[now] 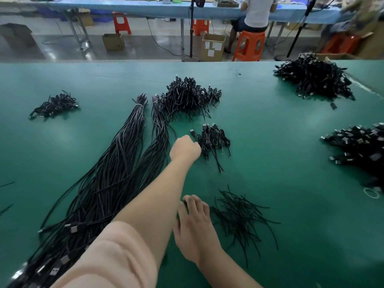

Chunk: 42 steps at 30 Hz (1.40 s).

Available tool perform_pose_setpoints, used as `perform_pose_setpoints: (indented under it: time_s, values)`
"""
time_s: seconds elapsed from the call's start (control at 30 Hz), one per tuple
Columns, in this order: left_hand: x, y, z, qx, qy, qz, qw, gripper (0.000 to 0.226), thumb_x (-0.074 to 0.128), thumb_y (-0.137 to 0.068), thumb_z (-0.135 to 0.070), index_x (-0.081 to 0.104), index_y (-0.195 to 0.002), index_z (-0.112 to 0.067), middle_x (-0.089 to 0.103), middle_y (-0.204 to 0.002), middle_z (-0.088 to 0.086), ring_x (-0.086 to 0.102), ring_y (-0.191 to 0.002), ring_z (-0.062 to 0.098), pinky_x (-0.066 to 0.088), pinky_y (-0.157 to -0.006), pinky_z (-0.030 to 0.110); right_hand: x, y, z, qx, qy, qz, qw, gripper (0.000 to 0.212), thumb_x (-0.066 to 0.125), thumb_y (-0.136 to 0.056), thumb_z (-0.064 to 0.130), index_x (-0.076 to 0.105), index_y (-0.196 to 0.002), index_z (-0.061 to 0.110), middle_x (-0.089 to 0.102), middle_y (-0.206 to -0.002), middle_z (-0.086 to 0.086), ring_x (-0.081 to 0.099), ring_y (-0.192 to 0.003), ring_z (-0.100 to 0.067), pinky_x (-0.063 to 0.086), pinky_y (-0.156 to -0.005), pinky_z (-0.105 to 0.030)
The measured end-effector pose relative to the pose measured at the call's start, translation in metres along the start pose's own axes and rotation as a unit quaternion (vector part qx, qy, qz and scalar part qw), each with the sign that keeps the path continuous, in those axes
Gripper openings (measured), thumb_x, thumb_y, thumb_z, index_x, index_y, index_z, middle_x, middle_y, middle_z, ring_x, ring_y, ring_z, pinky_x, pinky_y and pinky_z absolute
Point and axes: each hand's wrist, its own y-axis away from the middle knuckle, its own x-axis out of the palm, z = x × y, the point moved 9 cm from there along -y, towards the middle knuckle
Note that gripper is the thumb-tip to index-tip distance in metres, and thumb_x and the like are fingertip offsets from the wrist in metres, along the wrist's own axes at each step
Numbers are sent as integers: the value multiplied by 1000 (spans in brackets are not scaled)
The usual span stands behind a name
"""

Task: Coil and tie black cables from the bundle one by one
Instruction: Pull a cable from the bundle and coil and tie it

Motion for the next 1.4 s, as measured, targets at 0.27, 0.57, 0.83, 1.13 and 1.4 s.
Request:
perform_pose_setpoints:
  time_s: [0.27, 0.57, 0.83, 1.13, 1.4]
  values:
    - [-107, 73, 89, 89, 12, -132, 987, 31, 49, -102, -35, 64, -124, -18, 64, -112, 3, 58, -100, 23, 48, -87, 36, -3, 1, 1, -2, 2, -16, 1000, 40, 30, -102, 39, 45, -131, 16, 44, -136, -8, 38, -134, -31, 31, -113, -47]
    - [-59, 125, 214, 87, -149, -5, 985, 56, 44, -103, -47, 30, -156, -35, 19, -166, -5, 7, -154, 18, 9, -123, 41, -1, 1, 1, 6, 10, -13, 1000, 45, 26, -102, 42, 45, -135, 17, 43, -140, -5, 36, -136, -26, 27, -116, -45]
    - [-59, 120, 214, 88, -120, -13, 989, 54, 48, -103, -45, 35, -154, -36, 22, -165, -5, 8, -153, 19, 8, -124, 42, -5, -3, 2, 37, 19, 7, 999, 43, 32, -102, 38, 39, -141, 21, 43, -138, 1, 36, -128, -21, 28, -111, -38]
    - [-56, 116, 215, 83, -138, -8, 987, 53, 44, -103, -47, 34, -154, -39, 20, -165, -3, 7, -153, 21, 8, -123, 43, 4, -25, 84, -67, -31, 123, 990, 51, 32, -103, 27, 26, -154, 25, 41, -130, -13, 41, -115, -32, 37, -99, -44]
    - [-55, 116, 216, 87, -130, -7, 988, 52, 44, -104, -45, 34, -154, -38, 19, -166, -2, 6, -153, 22, 7, -124, 43, 6, -39, 91, -7, -67, 138, 988, 42, 34, -106, 36, 48, -136, 11, 50, -127, -14, 47, -118, -33, 43, -99, -47]
